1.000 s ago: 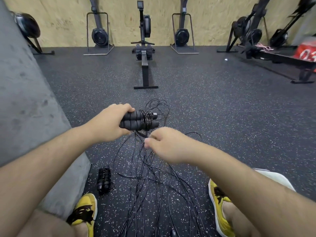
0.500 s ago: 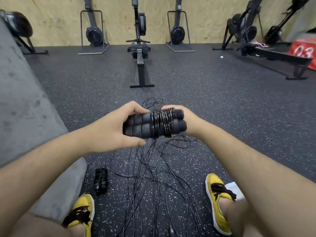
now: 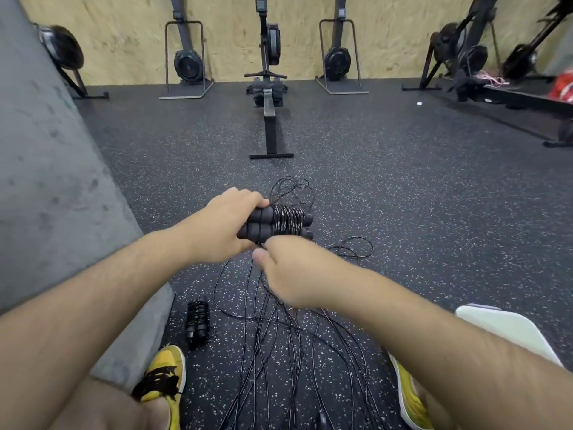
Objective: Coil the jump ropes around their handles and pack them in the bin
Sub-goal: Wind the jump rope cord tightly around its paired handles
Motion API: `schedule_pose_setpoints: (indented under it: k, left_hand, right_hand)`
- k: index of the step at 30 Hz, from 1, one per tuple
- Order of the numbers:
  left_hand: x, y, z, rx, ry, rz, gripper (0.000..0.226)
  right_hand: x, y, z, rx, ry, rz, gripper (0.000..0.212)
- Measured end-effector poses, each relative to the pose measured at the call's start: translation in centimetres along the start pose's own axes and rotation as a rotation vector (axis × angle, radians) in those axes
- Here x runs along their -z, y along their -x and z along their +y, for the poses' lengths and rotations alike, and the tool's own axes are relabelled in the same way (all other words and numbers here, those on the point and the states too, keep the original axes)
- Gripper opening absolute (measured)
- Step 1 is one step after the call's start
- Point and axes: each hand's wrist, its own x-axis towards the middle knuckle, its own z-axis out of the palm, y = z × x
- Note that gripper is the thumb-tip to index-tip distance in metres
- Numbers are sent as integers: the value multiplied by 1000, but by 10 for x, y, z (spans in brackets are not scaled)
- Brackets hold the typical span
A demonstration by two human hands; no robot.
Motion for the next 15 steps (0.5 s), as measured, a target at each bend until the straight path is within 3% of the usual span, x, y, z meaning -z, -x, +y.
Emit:
schedule_pose_setpoints:
  k: [4,6,11,15]
  left_hand:
    - [2,0,8,-101,-29,39,48]
    - [4,2,16,-151,-23,18,40]
    - [9,6,34,-192,98,-38,47]
    - [16,12,43,-143,306,-85,57]
  right_hand:
    - [32,-4,20,70,143,340,24]
    - [46,-9,34,89,-83,398,14]
    - [69,-14,63,77,-693,115,19]
    - [74,-20,71,96,-868,2,17]
